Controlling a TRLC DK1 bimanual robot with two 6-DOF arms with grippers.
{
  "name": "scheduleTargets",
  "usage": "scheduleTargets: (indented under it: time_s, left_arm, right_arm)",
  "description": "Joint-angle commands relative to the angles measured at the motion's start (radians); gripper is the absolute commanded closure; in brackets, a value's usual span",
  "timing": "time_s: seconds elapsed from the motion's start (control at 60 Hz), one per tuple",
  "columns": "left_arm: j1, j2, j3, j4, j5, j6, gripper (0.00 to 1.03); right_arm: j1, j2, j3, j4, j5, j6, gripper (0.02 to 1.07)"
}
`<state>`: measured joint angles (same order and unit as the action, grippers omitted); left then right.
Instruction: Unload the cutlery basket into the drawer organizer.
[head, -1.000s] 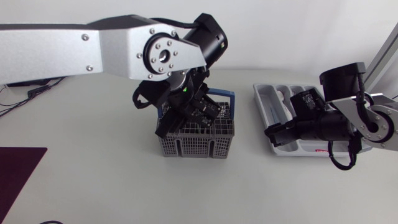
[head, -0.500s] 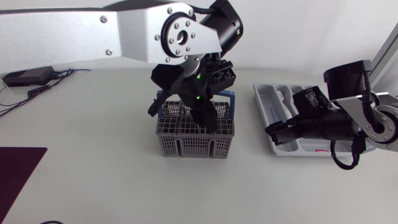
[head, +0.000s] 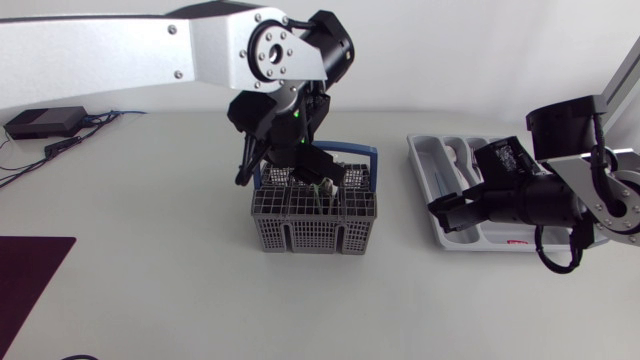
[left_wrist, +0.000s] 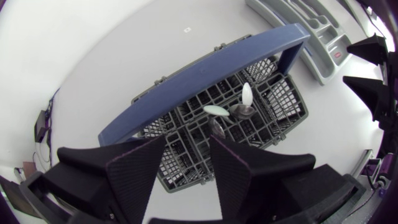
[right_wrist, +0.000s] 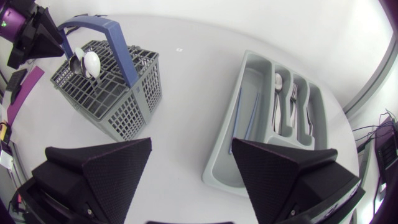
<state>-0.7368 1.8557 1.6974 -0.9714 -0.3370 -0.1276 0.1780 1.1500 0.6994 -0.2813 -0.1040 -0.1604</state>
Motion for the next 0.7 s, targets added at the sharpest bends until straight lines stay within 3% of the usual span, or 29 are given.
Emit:
scheduleTargets:
  time_s: [0.0,0.267,0.5,0.683]
  left_arm:
    - [-0.052,0.034,0.011,-0.016,-0.074,-0.099,0.40]
    - [-0.084,0.108,0.088,-0.098,-0.096,-0.305,0.40]
    - [-0.078,0.188,0.180,-0.181,-0.097,-0.391,0.40]
    - [-0.079,0.223,0.203,-0.204,-0.146,-0.451,0.48]
  right_arm:
    - [0.009,-0.010,-0.032,-0.004,-0.003,-0.005,0.14]
    - [0.009,-0.013,-0.044,0.004,-0.003,-0.007,0.14]
    - [0.009,-0.012,-0.046,0.004,-0.008,-0.010,0.14]
    - [0.009,-0.013,-0.052,0.007,-0.016,-0.013,0.14]
